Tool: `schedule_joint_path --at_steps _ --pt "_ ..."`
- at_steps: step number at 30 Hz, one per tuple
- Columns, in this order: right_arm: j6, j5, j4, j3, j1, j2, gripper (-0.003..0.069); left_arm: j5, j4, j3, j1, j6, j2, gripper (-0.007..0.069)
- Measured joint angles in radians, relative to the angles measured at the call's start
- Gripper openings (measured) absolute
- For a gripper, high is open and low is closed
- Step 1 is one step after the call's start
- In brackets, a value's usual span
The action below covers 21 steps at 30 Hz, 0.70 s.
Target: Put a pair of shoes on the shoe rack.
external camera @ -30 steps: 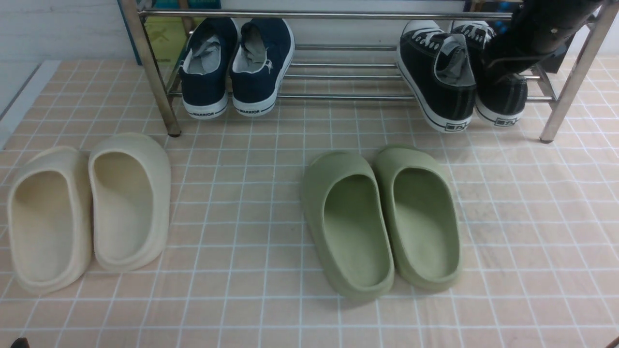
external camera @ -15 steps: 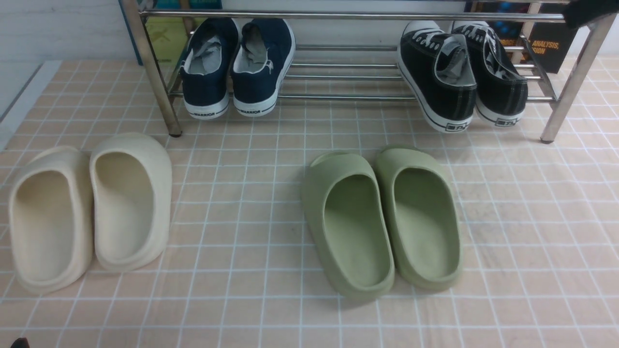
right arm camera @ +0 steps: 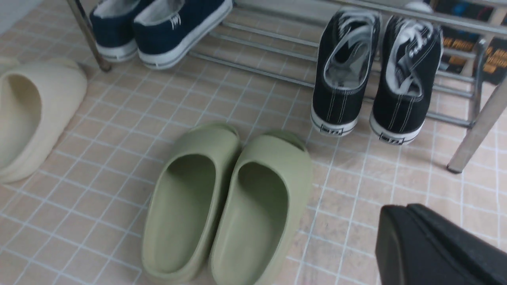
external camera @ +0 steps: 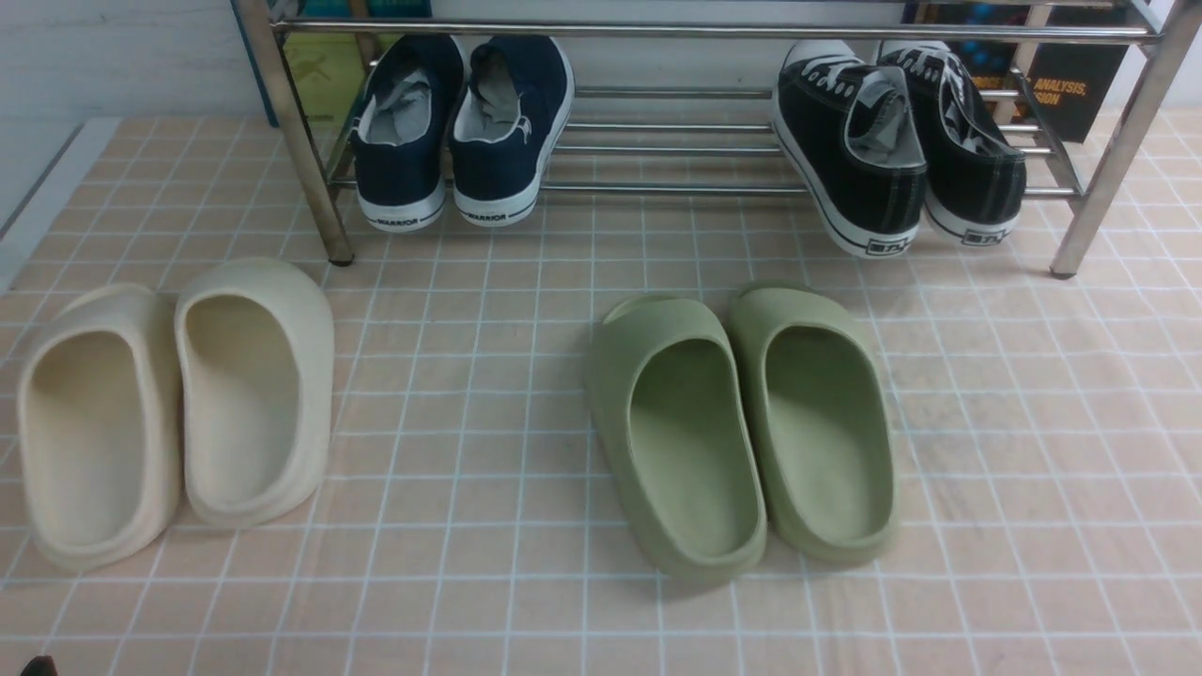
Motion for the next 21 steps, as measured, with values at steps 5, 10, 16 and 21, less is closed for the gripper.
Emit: schedule_joint_path --at_steps 5,10,16,21 --pt "-0.001 -0.023 0.0 0.08 0.0 -0.108 -0.0012 0.0 0.0 0.0 0.0 0.0 0.0 0.0238" --pt "-0.001 0.023 -0.001 0.115 0.0 -0.167 -0.0008 0.0 0.0 0.0 0.0 0.0 0.0 0.0238" --pt "0.0 0.04 -0.008 0.116 0.0 -0.192 -0.0016 0.0 0.0 0.0 0.0 0.0 0.0 0.0238" --pt "0.0 0.034 -0.023 0.124 0.0 -0.192 -0.0019 0.0 0.0 0.0 0.0 0.0 0.0 0.0238"
